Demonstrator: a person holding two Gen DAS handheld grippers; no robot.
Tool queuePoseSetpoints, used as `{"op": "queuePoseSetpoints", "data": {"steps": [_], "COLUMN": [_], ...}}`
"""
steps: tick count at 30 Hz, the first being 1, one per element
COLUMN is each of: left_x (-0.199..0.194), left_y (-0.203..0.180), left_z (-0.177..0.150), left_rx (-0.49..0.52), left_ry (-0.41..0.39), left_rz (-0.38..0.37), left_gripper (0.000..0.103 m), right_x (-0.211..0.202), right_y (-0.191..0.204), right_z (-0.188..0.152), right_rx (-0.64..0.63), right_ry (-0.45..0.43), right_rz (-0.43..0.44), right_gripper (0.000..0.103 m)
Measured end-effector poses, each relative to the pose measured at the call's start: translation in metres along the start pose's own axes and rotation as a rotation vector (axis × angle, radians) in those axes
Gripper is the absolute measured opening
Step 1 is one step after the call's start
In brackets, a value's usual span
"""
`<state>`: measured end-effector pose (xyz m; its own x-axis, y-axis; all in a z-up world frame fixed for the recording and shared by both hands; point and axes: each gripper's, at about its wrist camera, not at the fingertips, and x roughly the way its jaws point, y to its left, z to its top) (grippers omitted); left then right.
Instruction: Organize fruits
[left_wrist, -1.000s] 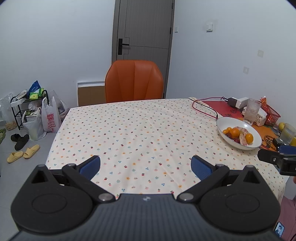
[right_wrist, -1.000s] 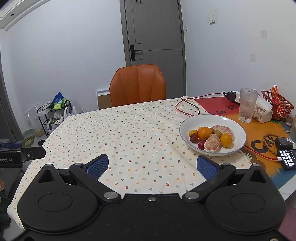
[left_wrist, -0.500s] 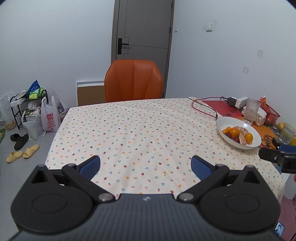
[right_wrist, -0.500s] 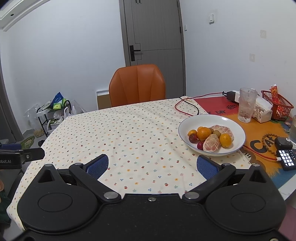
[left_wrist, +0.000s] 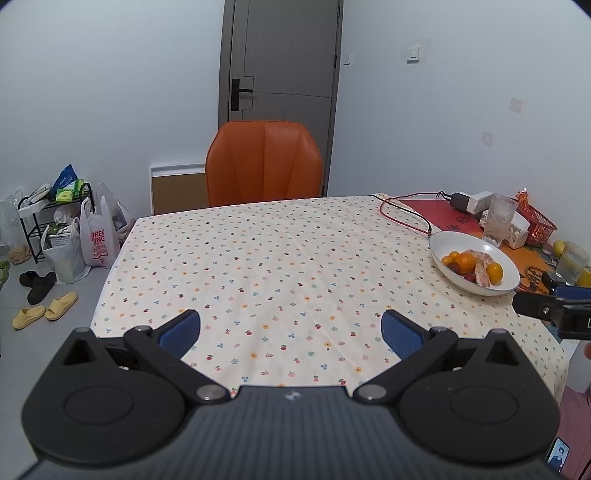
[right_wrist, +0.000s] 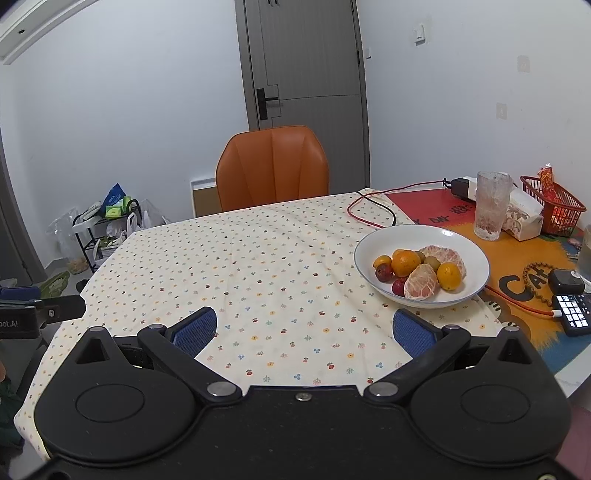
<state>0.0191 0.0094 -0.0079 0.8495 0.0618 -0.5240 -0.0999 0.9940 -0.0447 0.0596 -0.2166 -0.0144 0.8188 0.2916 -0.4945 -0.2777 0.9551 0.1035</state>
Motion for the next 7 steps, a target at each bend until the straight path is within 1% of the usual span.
{"op": "queuePoseSetpoints", "data": {"steps": [7], "left_x": [-0.0002], "left_y": [0.0002], "left_z": [0.0007], "left_rx": [0.003], "left_ry": [-0.003], "left_rz": [-0.004], "left_gripper": [0.103], "right_x": [-0.0003], "right_y": [-0.0008], "right_z": [-0.0001], "right_rx": [0.001], "right_ry": [-0.001], "right_rz": [-0.003], "right_gripper": [0.103]}}
